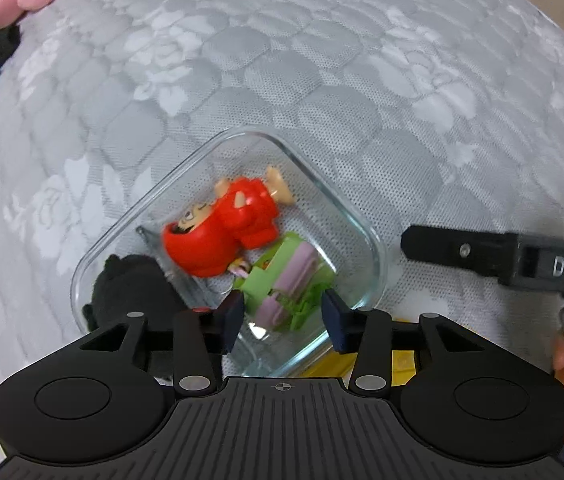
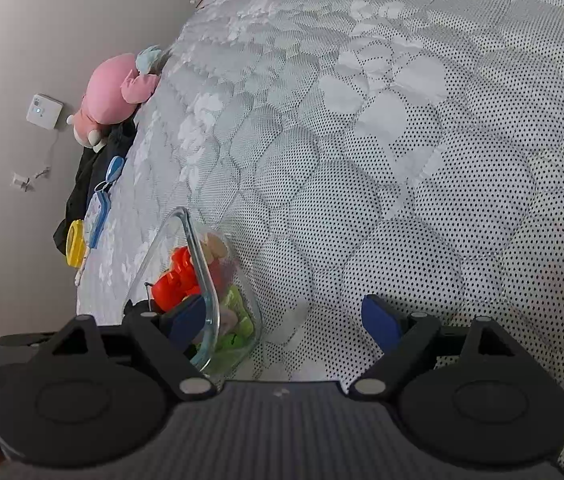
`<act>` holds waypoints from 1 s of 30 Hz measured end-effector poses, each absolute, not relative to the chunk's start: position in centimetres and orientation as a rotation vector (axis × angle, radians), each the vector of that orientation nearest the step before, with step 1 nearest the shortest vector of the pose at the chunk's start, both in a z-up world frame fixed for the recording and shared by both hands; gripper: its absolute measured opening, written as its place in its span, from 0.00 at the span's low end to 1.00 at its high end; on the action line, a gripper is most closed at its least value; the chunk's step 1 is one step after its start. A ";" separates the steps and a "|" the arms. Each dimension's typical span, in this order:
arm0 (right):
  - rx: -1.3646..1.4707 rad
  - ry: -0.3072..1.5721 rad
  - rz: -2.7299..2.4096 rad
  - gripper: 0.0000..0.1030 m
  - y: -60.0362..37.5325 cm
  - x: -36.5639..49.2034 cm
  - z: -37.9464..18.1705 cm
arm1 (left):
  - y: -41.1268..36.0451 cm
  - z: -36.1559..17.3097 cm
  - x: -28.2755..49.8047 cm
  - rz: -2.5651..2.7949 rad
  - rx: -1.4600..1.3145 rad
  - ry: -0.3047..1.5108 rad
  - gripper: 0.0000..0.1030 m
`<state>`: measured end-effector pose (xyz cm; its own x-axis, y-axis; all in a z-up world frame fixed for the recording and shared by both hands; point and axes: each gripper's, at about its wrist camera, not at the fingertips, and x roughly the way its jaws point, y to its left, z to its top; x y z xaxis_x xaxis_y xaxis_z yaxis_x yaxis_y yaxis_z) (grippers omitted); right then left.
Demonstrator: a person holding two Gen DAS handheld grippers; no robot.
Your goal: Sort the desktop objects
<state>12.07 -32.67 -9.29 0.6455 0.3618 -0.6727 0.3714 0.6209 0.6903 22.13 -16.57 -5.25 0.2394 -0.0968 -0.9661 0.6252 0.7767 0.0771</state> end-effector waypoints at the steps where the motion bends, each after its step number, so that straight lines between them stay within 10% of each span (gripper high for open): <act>1: 0.936 0.907 -0.005 0.84 -32.7 12.1 -9.3 | -16.7 -5.4 22.2 -0.518 0.508 1.245 0.46; 7: 0.962 0.914 -0.001 0.84 -32.8 12.1 -9.6 | -17.3 -6.4 22.5 -0.504 0.535 1.244 0.61; 30: 0.776 1.208 0.725 0.97 -25.3 3.4 -7.3 | -17.4 -6.8 21.9 -0.475 0.612 1.253 0.46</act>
<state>3.45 -25.26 -7.28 0.2038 0.8266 -0.5247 -0.0743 0.5474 0.8336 21.90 -17.39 -6.80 0.2532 -0.0021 -0.9674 0.6395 0.7507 0.1657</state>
